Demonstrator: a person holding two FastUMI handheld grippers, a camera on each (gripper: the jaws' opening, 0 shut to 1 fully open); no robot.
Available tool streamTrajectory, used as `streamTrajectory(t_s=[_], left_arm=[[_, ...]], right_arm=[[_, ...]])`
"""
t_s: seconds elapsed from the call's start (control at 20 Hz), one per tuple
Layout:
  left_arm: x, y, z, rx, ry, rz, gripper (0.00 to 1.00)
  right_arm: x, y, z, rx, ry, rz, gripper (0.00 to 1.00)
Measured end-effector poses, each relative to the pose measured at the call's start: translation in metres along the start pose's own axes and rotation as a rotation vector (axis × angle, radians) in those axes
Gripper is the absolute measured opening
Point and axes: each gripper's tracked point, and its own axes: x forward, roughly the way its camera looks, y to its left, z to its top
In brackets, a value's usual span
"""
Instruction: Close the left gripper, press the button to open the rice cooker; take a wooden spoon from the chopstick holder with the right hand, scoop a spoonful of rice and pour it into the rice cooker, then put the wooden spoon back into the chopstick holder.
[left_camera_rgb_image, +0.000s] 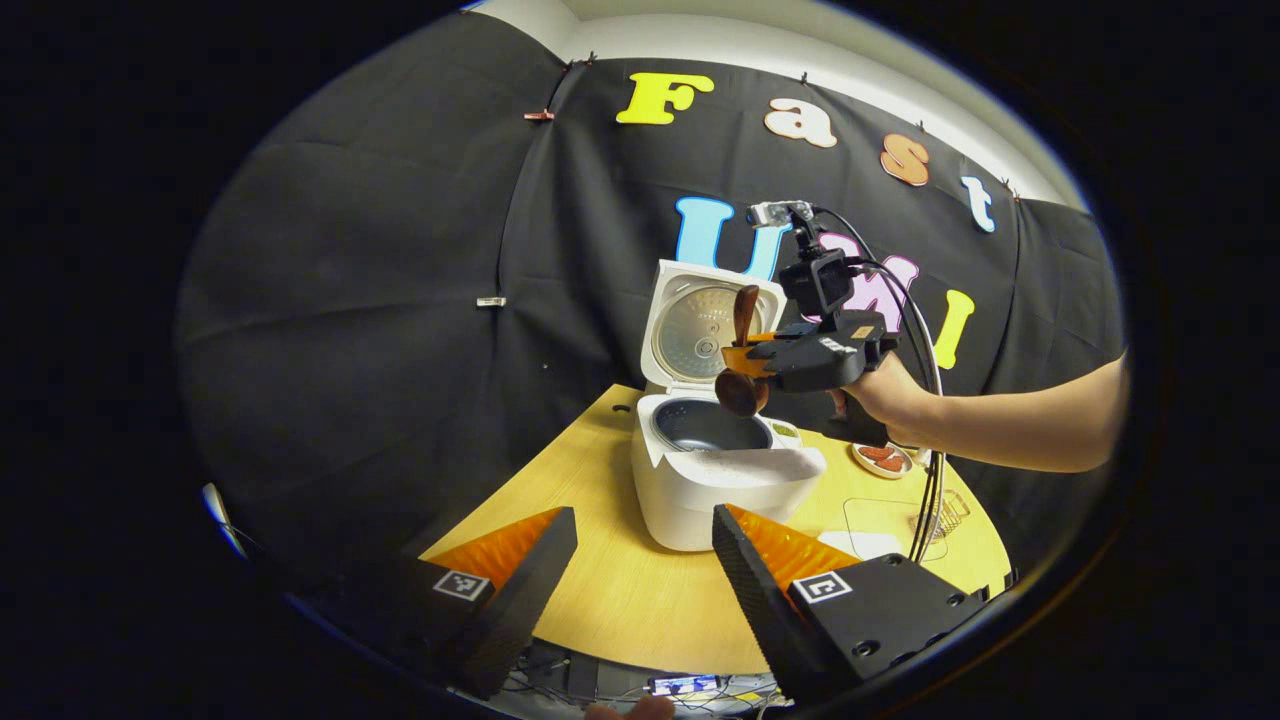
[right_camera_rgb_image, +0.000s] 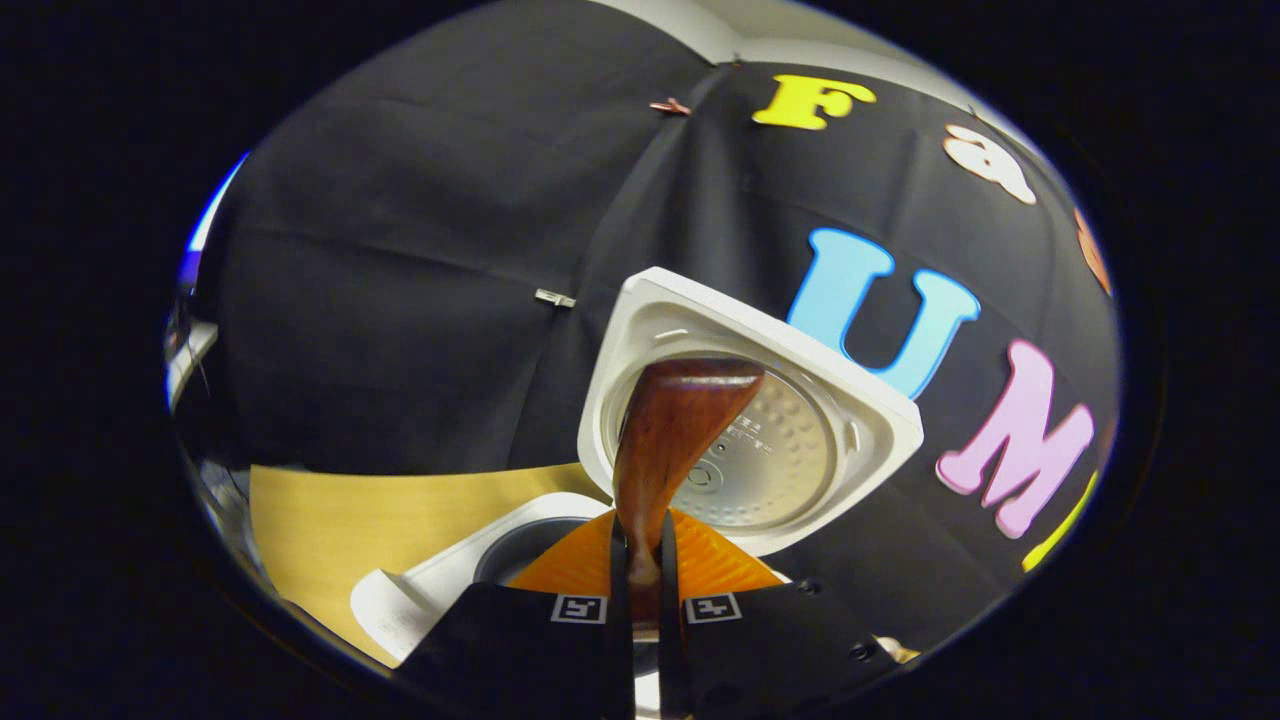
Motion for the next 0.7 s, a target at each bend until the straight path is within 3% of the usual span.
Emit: streamTrajectory(t_s=[0.4,0.7], left_arm=[[-0.007,-0.010,0.001,-0.012,-0.006,-0.003,0.94],[-0.019,-0.005,0.008,-0.003,-0.023,0.027,0.94]], right_arm=[[-0.031,-0.021,0.013,0.424,-0.029,0.011,0.14],[-0.077,-0.061,0.028,0.774,-0.108,0.007,0.13]])
